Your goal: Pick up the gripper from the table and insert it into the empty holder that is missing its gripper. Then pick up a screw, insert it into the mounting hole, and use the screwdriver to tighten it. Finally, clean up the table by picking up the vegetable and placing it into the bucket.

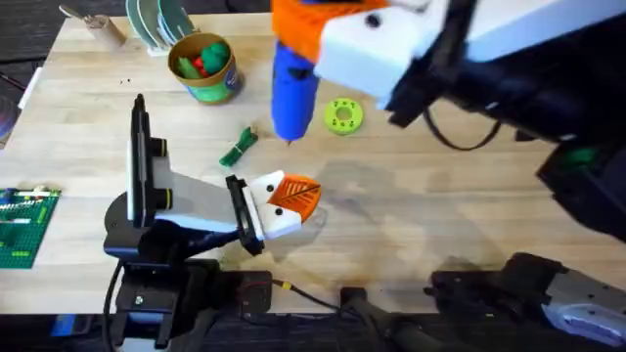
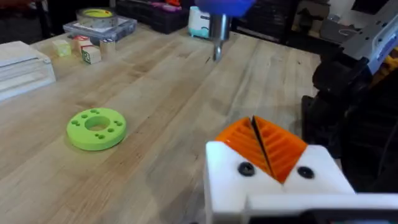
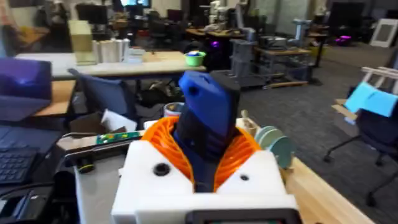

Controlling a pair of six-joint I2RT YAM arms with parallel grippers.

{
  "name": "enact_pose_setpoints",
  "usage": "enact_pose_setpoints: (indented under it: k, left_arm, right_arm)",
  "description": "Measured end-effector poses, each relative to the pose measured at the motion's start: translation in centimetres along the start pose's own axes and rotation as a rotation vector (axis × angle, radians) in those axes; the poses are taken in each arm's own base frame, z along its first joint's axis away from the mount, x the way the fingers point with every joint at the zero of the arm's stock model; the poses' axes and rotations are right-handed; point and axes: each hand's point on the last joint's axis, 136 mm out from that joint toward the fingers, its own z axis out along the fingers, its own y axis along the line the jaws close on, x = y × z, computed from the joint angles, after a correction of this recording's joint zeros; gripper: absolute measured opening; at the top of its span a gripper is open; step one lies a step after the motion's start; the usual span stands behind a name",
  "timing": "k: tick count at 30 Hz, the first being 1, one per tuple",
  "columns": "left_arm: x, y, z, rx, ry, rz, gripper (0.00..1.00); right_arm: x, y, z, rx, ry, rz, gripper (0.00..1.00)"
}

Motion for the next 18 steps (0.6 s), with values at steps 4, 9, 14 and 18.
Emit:
enact_pose_setpoints:
  k: [4,9,14,18]
  left_arm:
    - [0.0,0.0,0.0,0.000,0.000,0.023,0.011]
    - [0.0,0.0,0.0,0.000,0.000,0.037,0.011]
    - [0.0,-0.1,0.0,0.003,0.000,0.047,0.011]
    - [0.0,-0.1,0.0,0.003,0.000,0.050,0.011]
  right_arm:
    - [1.3,1.8,1.4,-0.066,0.017,0.020,0.122]
    - [2.1,3.0,1.8,-0.118,0.033,0.032,0.117]
    - [2.0,3.3,1.8,-0.134,0.030,0.039,0.114]
    - [2.1,3.8,1.9,-0.153,0.032,0.046,0.111]
